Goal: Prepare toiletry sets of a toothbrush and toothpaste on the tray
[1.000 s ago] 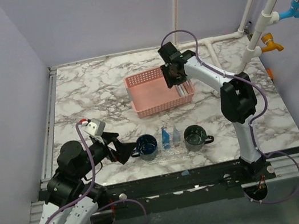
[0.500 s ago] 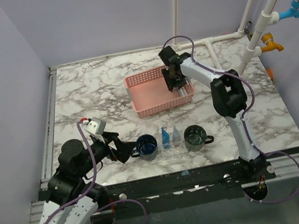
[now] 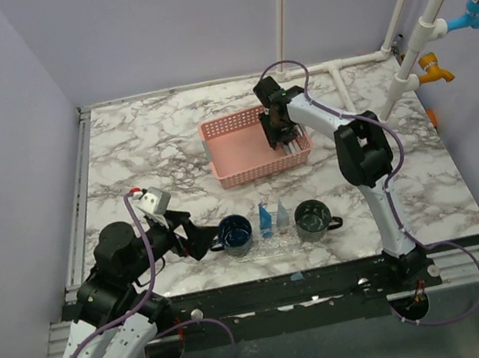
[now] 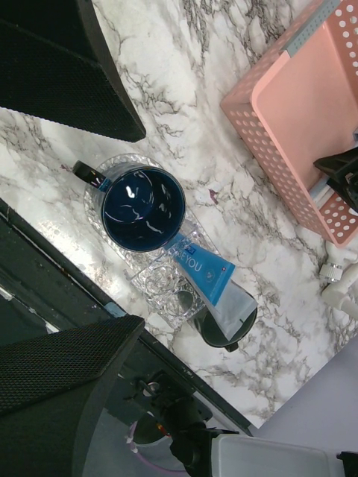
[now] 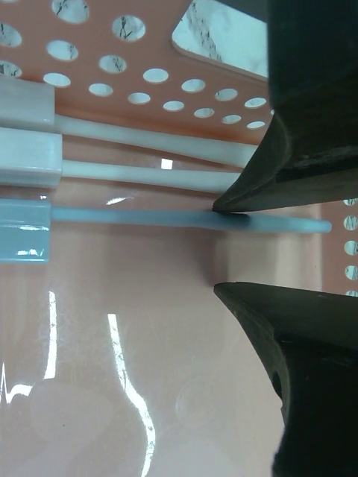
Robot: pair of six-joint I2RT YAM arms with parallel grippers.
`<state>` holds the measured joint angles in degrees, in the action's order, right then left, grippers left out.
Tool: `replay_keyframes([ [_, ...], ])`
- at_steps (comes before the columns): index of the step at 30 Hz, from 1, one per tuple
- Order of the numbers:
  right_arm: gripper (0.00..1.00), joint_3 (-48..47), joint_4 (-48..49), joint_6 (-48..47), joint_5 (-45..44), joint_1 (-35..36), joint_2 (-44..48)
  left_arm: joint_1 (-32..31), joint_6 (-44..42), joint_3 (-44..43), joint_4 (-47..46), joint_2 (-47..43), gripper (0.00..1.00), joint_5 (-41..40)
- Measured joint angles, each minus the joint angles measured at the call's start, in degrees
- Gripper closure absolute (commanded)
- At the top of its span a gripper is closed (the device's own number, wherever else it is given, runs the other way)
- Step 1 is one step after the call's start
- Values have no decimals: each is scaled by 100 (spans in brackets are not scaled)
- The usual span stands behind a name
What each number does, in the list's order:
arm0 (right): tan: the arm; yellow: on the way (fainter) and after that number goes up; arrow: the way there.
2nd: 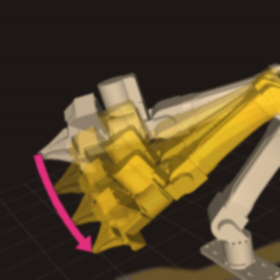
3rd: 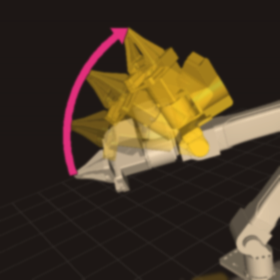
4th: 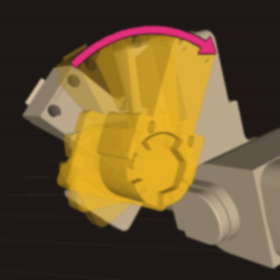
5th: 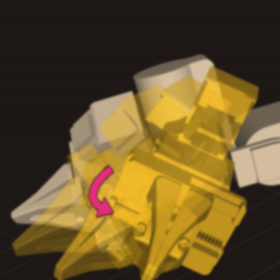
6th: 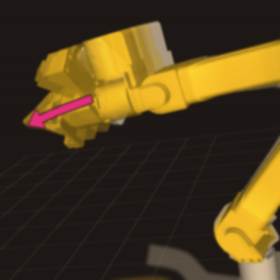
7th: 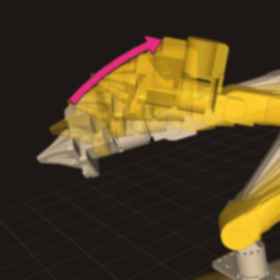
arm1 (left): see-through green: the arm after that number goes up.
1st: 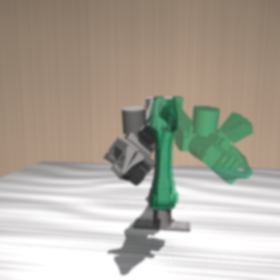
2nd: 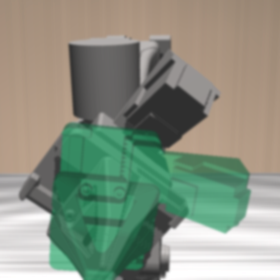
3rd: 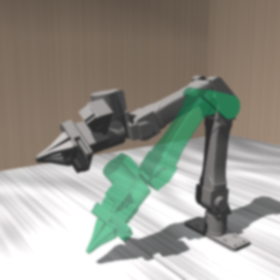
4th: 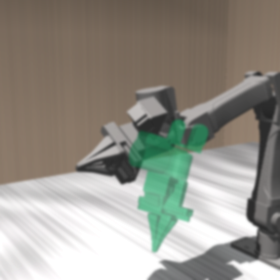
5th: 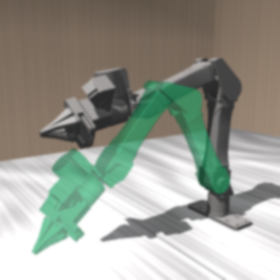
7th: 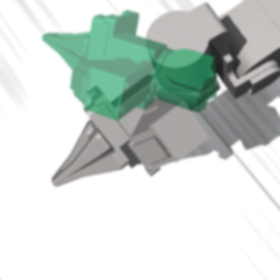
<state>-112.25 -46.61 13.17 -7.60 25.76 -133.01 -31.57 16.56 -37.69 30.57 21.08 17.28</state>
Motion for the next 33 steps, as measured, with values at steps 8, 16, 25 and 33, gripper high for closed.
replay_keyframes([
  [8,70,0,17,24,105,0,-44,0,0,0,-2,39,1,0],
  [16,95,4,22,13,151,0,-50,0,0,2,-2,37,1,0],
  [25,100,13,37,0,195,0,-44,0,0,2,-2,39,1,0],
  [33,100,647,481,28,446,0,417,0,0,0,-2,37,1,-2],
])
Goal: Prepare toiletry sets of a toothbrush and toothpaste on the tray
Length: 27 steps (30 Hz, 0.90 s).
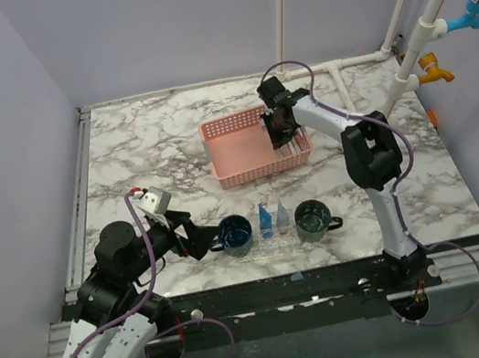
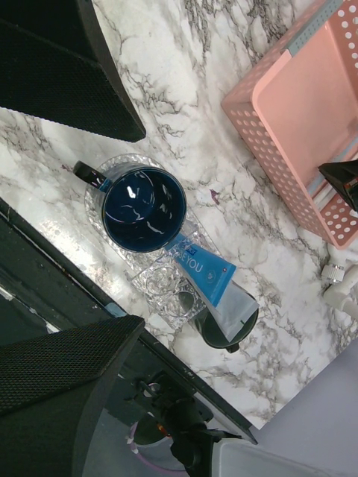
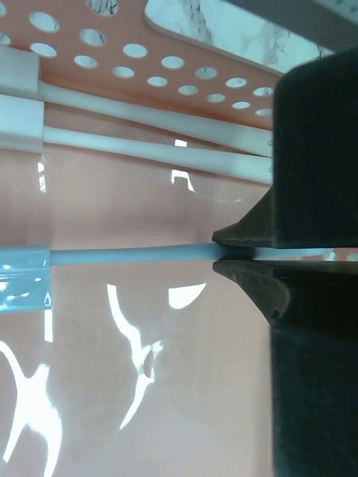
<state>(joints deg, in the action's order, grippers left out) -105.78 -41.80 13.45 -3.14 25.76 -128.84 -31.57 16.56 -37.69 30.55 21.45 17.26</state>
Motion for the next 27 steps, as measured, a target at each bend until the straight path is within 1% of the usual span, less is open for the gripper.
replay_keyframes([
  [7,100,573,538,4,140,0,866,0,0,0,0,0,1,0],
  [17,100,1794,1825,42,415,17,2317,0,13,0,-2,0,1,0],
  [22,100,2284,2326,173,693,109,3012,0,96,-2,-9,2,1,2],
  [27,100,2765,2892,505,1182,269,3834,0,291,-173,-114,94,1,83],
])
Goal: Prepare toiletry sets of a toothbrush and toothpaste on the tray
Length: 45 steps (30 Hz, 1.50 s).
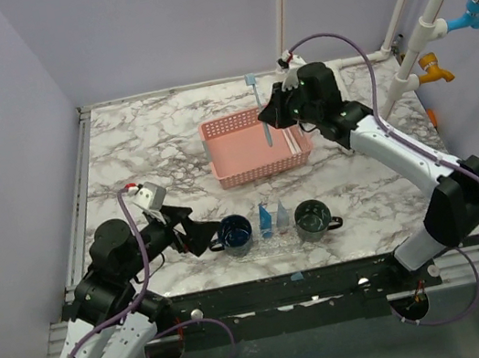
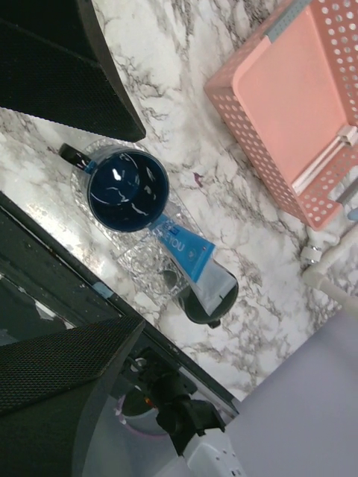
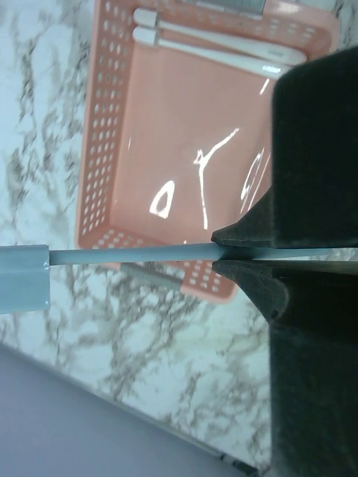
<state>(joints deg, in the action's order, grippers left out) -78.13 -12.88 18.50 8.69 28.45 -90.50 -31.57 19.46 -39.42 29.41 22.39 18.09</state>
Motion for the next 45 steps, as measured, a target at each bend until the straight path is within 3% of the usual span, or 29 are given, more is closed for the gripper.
replay_keyframes([
  [8,100,837,1130,866,822,315,1246,0,461,-247,-542,177,1,428],
  [16,100,1364,2199,1821,1526,619,1703,0,960,-247,-1126,369,1,881],
  [37,100,1740,4651,3381,2420,1956,1436,0,2033,-334,-2509,651,2,1729],
  [41,100,1740,4854,3508,2426,2133,1276,0,2140,-343,-2660,684,5,1766],
  [45,100,1738,5101,3617,2430,2258,1185,0,2264,-343,-2830,693,16,1816],
])
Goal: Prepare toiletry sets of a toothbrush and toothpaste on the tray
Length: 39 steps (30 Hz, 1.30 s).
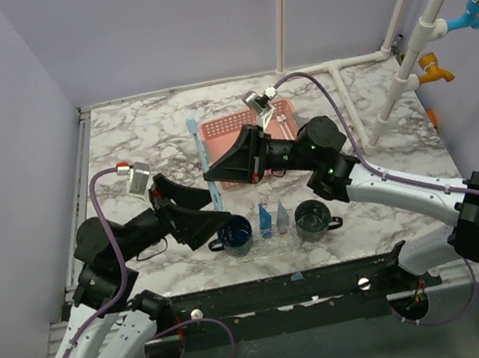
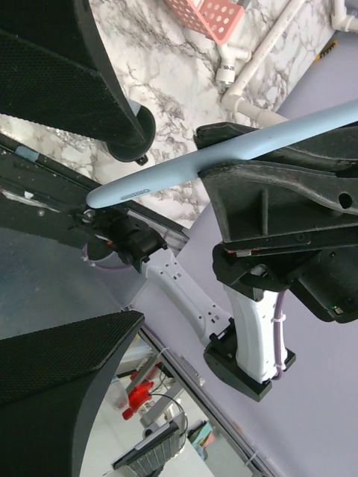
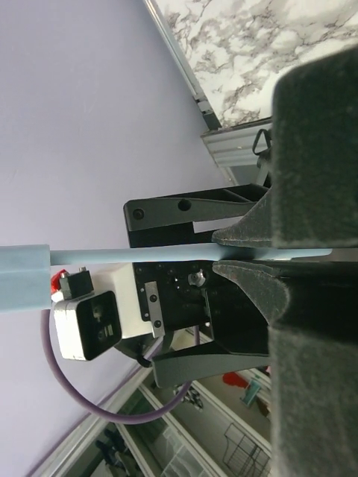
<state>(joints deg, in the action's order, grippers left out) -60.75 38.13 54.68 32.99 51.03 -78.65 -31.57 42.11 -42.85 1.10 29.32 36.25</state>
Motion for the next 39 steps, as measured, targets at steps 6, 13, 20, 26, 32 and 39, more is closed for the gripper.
replay_keyframes([
  [6,100,0,197,79,-7,118,-28,0,177,0,-245,0,38,131],
  [13,100,-4,328,101,-13,192,-33,2,286,2,-315,-4,64,271],
  [20,100,-28,455,122,-9,319,-28,9,308,17,-256,-76,95,275],
  [26,94,-42,463,-17,-11,365,11,13,398,17,-203,-79,100,251],
  [32,65,-44,166,-173,-94,374,92,11,341,17,-90,-90,100,221],
  [39,49,-85,-656,-533,-306,374,223,7,-151,-131,645,-247,100,-15],
])
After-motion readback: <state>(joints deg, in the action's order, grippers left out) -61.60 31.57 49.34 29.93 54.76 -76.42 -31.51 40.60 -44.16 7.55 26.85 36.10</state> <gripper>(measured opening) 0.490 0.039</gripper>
